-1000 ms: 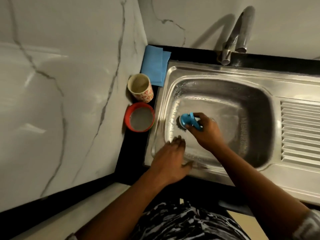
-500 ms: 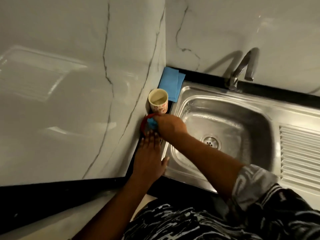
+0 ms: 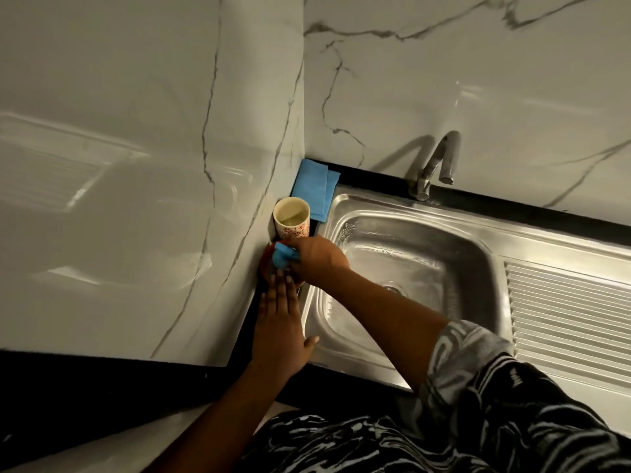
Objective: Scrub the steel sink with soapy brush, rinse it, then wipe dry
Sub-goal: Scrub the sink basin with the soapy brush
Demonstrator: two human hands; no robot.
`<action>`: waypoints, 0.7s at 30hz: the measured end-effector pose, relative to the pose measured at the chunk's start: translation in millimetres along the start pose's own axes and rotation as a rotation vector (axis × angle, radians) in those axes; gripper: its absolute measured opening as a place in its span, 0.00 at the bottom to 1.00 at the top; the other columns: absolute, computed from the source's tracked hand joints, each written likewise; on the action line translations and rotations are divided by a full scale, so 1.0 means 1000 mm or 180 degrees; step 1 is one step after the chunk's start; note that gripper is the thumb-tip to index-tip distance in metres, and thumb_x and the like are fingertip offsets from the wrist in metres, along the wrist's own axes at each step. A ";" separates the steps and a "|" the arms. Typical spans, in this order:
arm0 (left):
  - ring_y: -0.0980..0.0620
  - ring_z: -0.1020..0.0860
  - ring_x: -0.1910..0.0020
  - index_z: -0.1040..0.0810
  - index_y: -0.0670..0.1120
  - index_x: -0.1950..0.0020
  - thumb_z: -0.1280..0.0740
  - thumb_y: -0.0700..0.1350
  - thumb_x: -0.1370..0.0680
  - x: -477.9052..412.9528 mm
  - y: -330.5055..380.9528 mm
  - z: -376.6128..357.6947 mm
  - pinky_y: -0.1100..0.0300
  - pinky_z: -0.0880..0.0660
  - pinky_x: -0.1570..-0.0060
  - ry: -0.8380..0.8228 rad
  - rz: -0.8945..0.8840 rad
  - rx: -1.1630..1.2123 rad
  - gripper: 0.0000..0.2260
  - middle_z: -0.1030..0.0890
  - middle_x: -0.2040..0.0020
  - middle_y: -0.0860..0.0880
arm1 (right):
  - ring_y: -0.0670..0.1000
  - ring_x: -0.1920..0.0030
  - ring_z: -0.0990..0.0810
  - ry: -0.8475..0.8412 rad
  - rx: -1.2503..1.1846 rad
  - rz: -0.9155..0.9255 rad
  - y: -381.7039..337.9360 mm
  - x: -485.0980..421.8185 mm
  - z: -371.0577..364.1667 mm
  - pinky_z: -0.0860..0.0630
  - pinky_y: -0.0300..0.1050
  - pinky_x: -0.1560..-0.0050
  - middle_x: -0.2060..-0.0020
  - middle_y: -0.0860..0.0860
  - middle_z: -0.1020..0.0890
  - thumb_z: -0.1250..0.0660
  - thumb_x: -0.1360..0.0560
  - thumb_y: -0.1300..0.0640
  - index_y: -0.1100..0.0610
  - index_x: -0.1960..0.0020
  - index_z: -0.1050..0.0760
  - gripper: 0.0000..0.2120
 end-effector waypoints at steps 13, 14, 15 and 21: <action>0.34 0.48 0.16 0.53 0.35 0.15 0.26 0.64 0.28 0.010 0.022 0.021 0.38 0.44 0.18 0.0443 -0.0123 -0.0109 0.57 0.51 0.15 0.33 | 0.49 0.50 0.16 0.0203 -0.1133 -0.0656 0.155 0.173 0.025 0.20 0.49 0.49 0.48 0.47 0.14 0.24 0.28 0.39 0.46 0.33 0.21 0.25; 0.35 0.47 0.15 0.52 0.35 0.15 0.27 0.64 0.27 0.013 0.030 0.019 0.40 0.45 0.18 0.0390 -0.0148 -0.0115 0.56 0.50 0.15 0.33 | 0.48 0.49 0.15 0.0107 -0.1035 -0.0657 0.168 0.191 0.021 0.20 0.48 0.48 0.48 0.46 0.14 0.24 0.29 0.38 0.46 0.34 0.21 0.26; 0.36 0.47 0.15 0.51 0.35 0.15 0.27 0.64 0.27 0.018 0.039 0.016 0.41 0.45 0.17 0.0324 -0.0187 -0.0144 0.55 0.50 0.15 0.34 | 0.47 0.48 0.15 0.0045 -0.0904 -0.0664 0.181 0.211 0.018 0.20 0.48 0.47 0.48 0.45 0.14 0.26 0.30 0.35 0.45 0.34 0.21 0.28; 0.40 0.48 0.15 0.50 0.36 0.15 0.27 0.64 0.25 0.050 0.074 -0.006 0.47 0.51 0.16 -0.0095 -0.0380 -0.0410 0.53 0.48 0.15 0.36 | 0.55 0.46 0.15 -0.0001 -0.0226 -0.0603 0.238 0.292 0.016 0.20 0.48 0.49 0.49 0.49 0.13 0.25 0.28 0.38 0.45 0.32 0.22 0.28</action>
Point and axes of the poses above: each hand's wrist, its own x-axis away from the middle knuckle, its own z-axis out of the back of the hand, y = z × x, the point moved 9 cm from there along -x, towards the middle knuckle
